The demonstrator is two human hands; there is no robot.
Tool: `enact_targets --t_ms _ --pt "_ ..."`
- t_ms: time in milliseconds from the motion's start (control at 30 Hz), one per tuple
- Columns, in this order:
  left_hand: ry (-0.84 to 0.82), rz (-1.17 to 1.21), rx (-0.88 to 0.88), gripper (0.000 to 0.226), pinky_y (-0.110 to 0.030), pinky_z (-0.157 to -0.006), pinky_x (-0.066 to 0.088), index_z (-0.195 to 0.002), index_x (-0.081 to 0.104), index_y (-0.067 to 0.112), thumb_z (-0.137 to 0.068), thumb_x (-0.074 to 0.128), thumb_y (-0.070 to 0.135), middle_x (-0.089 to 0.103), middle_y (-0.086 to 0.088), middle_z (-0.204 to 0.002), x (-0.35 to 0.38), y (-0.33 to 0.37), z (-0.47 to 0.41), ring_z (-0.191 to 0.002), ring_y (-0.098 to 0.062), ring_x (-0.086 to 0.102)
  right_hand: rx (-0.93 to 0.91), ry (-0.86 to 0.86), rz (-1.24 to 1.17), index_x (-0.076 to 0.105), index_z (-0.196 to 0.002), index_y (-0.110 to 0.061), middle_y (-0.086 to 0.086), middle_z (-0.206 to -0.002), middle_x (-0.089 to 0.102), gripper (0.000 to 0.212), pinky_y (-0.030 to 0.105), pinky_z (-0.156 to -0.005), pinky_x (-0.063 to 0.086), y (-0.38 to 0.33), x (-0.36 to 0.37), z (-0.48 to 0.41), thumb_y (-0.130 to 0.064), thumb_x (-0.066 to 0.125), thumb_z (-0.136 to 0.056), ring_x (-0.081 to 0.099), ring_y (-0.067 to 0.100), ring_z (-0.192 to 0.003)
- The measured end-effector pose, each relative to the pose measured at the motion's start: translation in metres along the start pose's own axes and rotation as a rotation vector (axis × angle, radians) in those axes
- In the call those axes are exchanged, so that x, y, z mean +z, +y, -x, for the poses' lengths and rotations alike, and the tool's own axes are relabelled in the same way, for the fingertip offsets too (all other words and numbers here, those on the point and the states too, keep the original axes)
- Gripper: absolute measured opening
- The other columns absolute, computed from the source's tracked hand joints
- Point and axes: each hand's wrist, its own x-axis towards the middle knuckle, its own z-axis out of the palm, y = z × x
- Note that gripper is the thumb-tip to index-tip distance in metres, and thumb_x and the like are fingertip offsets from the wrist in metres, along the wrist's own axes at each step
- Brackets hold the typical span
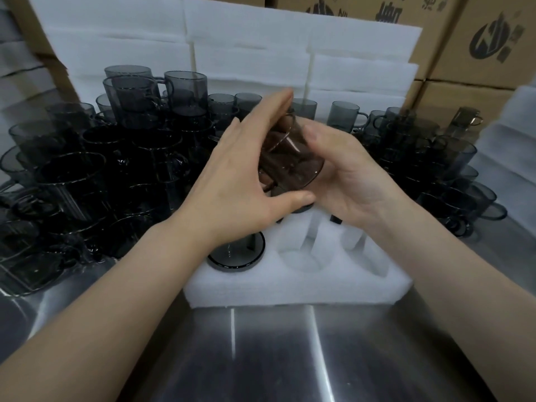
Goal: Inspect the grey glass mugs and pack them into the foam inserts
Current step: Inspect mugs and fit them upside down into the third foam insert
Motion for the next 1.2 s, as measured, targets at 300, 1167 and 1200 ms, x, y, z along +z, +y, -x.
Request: enact_targets --t_ms 300,1167,1200 --pt "0.010 -0.110 -0.039 0.099 0.003 -0.104 0.011 -0.154 0.018 0.012 -0.075 0.076 0.027 0.009 -0.005 -0.163 0.006 -0.008 -0.001 -0.140 0.007 0.009 -0.029 0.075 0.182 0.057 -0.128 -0.006 0.007 -0.111 0.070 0.050 0.032 -0.096 0.052 0.004 0.009 0.002 -0.004 0.063 -0.078 0.065 0.019 -0.106" --pt "0.049 -0.201 0.232 0.094 -0.040 -0.122 0.014 -0.152 0.017 0.008 -0.079 0.070 0.031 0.018 -0.010 -0.160 0.002 0.000 -0.001 -0.150 -0.026 0.010 0.147 0.040 0.010 0.056 -0.128 -0.003 0.019 -0.122 0.062 0.047 0.046 -0.093 0.052 -0.006 0.007 0.003 -0.023 0.058 -0.085 0.060 0.033 -0.113" --pt "0.067 -0.210 0.221 0.095 -0.036 -0.122 0.017 -0.152 0.017 0.007 -0.078 0.071 0.032 0.020 -0.010 -0.160 0.002 -0.001 0.000 -0.150 -0.024 0.014 0.113 0.077 -0.016 0.047 -0.137 0.000 0.025 -0.133 0.054 0.056 0.051 -0.094 0.049 -0.007 0.006 0.002 -0.016 0.058 -0.085 0.055 0.038 -0.122"
